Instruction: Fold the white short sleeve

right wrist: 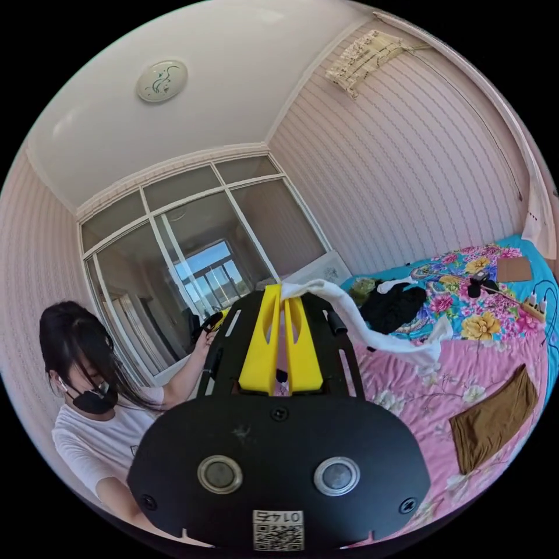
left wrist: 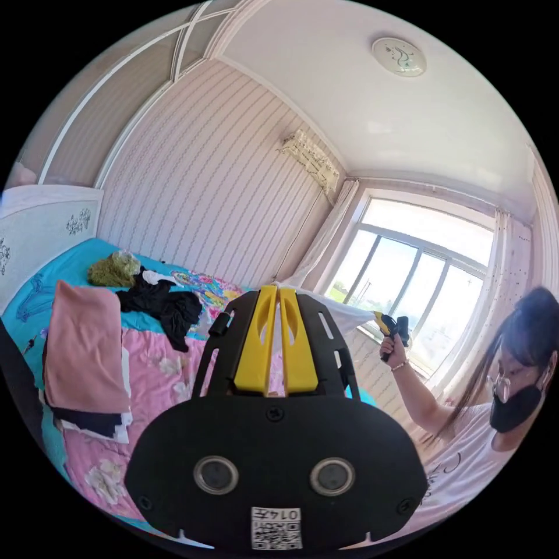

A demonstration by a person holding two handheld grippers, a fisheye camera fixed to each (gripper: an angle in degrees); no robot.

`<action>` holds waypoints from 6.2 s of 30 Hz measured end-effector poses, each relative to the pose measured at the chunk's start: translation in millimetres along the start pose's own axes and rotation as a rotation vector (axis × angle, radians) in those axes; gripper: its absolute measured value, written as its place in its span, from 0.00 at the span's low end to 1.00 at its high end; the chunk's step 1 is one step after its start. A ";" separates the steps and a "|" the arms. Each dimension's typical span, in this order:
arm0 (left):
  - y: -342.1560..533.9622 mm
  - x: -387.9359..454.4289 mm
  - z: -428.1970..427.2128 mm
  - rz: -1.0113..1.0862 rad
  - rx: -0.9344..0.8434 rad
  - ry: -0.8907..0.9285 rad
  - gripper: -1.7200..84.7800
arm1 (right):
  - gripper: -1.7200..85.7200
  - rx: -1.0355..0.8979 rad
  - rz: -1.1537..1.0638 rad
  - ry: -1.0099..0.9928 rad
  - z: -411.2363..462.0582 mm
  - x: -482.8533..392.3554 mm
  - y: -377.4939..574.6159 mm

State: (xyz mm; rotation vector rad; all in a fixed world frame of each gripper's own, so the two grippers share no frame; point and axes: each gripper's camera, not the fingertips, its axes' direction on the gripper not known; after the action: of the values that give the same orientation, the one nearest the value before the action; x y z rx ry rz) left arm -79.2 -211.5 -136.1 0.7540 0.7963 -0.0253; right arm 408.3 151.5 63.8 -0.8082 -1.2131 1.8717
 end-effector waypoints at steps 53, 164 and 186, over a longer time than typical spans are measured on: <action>370.8 -193.0 90.8 -0.220 -0.884 -0.289 0.01 | 0.02 -0.690 0.809 0.618 82.1 204.3 394.3; 254.8 -234.5 647.8 0.173 -0.690 -0.304 0.06 | 0.02 -0.430 0.618 0.657 352.8 458.2 47.3; 262.0 -415.9 484.7 -0.315 -0.561 -0.596 0.01 | 0.06 -1.023 0.131 0.367 864.8 409.9 41.1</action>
State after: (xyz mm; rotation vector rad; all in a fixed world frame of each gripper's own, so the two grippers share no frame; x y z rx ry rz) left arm 9.6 -422.0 515.3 0.0636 0.3109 -0.2855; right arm -521.7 93.5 285.8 -1.6999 -1.8838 1.0102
